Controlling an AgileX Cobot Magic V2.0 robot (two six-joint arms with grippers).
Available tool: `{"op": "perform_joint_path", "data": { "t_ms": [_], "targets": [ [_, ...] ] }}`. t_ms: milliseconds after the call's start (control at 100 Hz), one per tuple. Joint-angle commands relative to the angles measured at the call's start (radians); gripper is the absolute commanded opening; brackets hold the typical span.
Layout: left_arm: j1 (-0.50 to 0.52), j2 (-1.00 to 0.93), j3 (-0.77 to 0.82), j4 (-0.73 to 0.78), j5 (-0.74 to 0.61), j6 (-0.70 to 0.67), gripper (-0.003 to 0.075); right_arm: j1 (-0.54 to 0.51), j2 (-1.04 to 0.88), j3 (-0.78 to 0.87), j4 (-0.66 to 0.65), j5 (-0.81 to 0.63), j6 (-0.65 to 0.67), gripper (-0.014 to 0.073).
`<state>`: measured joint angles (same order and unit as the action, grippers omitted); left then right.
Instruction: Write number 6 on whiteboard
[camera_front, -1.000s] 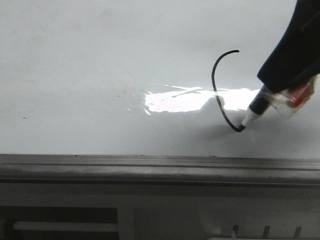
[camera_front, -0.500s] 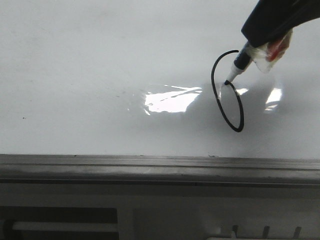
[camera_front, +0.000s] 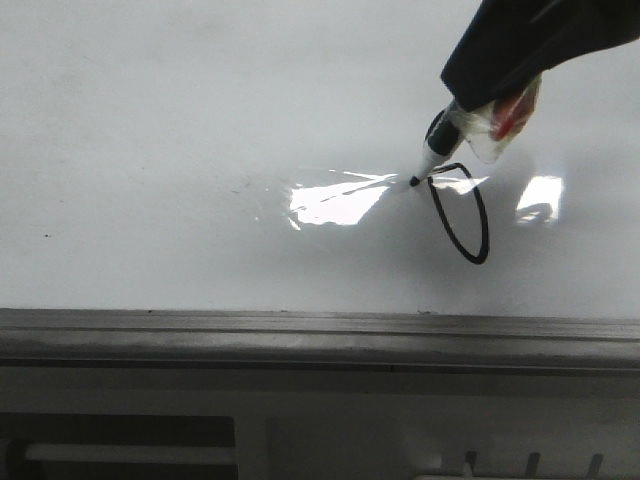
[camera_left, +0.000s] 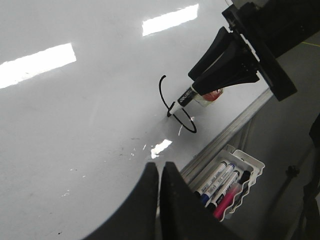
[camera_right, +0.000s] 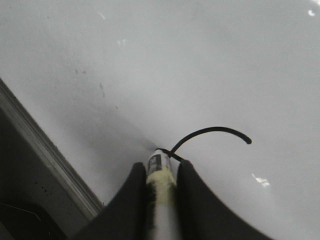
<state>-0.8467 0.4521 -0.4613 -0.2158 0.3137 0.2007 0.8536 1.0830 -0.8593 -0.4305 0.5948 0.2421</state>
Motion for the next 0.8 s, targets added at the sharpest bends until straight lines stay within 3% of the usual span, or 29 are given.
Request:
{"op": "perform_joint_path", "data": {
  "t_ms": [0, 90, 160, 210, 340, 410, 580, 790],
  "targets": [
    [0.003, 0.006, -0.026, -0.017, -0.082, -0.007, -0.0019, 0.004, -0.031, -0.025, -0.020, -0.032, 0.002, -0.0053],
    [0.003, 0.006, -0.026, -0.017, -0.082, -0.007, -0.0015, 0.035, -0.079, -0.044, -0.015, -0.012, 0.002, -0.0054],
    [0.003, 0.008, -0.026, -0.017, -0.080, -0.007, 0.0031, 0.072, -0.124, -0.063, -0.014, -0.008, 0.002, -0.0053],
    [0.003, 0.021, -0.026, -0.017, -0.078, -0.007, 0.0111, 0.099, -0.153, -0.071, -0.014, -0.008, 0.002, -0.0053],
    [-0.019, 0.107, -0.043, -0.017, -0.071, 0.034, 0.0441, 0.176, -0.170, -0.072, -0.009, 0.031, 0.002, -0.0057],
    [-0.050, 0.181, -0.070, -0.017, -0.064, 0.082, 0.0530, 0.213, -0.156, -0.064, -0.004, 0.062, -0.003, -0.0060],
    [-0.186, 0.381, -0.166, -0.017, -0.058, 0.213, 0.0507, 0.288, -0.106, -0.056, 0.105, 0.070, -0.087, -0.0071],
    [-0.314, 0.597, -0.255, -0.017, -0.060, 0.238, 0.0395, 0.328, -0.068, -0.056, 0.166, 0.128, -0.114, -0.0071]
  ]
}}
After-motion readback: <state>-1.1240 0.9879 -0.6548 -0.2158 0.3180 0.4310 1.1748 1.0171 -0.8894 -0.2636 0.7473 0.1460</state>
